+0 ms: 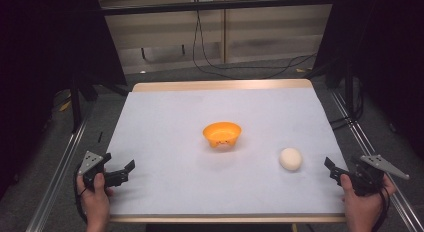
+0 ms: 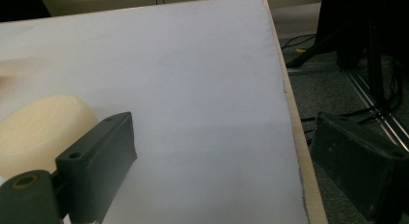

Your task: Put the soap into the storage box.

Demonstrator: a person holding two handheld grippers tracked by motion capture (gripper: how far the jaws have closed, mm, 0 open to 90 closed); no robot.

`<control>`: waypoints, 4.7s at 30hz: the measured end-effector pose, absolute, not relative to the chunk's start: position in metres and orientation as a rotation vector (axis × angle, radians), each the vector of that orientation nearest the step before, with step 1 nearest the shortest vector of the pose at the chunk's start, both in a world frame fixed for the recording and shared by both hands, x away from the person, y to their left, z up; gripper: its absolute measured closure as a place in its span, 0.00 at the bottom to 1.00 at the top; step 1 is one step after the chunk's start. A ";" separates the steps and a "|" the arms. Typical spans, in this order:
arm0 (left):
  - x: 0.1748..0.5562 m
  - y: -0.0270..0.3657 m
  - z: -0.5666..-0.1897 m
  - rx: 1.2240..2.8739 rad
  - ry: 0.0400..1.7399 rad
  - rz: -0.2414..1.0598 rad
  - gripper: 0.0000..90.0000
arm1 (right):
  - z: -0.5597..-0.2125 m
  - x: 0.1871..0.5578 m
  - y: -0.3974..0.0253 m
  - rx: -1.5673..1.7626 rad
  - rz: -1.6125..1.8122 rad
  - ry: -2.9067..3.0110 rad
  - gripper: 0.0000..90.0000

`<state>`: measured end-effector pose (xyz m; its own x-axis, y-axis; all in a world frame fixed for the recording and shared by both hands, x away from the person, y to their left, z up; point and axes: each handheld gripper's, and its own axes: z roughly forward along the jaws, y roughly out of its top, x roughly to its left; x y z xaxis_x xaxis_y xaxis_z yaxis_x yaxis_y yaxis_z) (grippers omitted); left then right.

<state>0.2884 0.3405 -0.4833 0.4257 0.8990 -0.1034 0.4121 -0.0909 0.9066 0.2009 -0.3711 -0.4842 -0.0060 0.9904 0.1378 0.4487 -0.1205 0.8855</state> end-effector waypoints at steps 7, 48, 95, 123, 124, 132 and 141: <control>0.288 0.340 -0.483 1.692 1.154 0.624 0.01 | -0.482 0.199 -0.371 1.633 1.089 1.464 0.25; 0.289 0.340 -0.483 1.710 1.154 0.607 0.02 | -0.455 0.246 -0.296 1.638 0.985 1.933 0.12; 0.290 0.341 -0.483 1.708 1.149 0.595 0.02 | -0.470 0.275 -0.255 1.699 0.880 1.947 0.28; 0.290 0.342 -0.483 1.696 1.154 0.589 0.02 | -0.447 0.297 -0.234 1.653 0.930 1.967 0.28; 0.290 0.342 -0.483 1.696 1.155 0.589 0.02 | -0.446 0.298 -0.232 1.652 0.932 1.970 0.28; 0.290 0.342 -0.483 1.699 1.152 0.589 0.02 | -0.444 0.302 -0.225 1.638 0.922 1.985 0.28; 0.290 0.342 -0.483 1.688 1.163 0.587 0.01 | -0.437 0.308 -0.214 1.616 0.946 1.996 0.28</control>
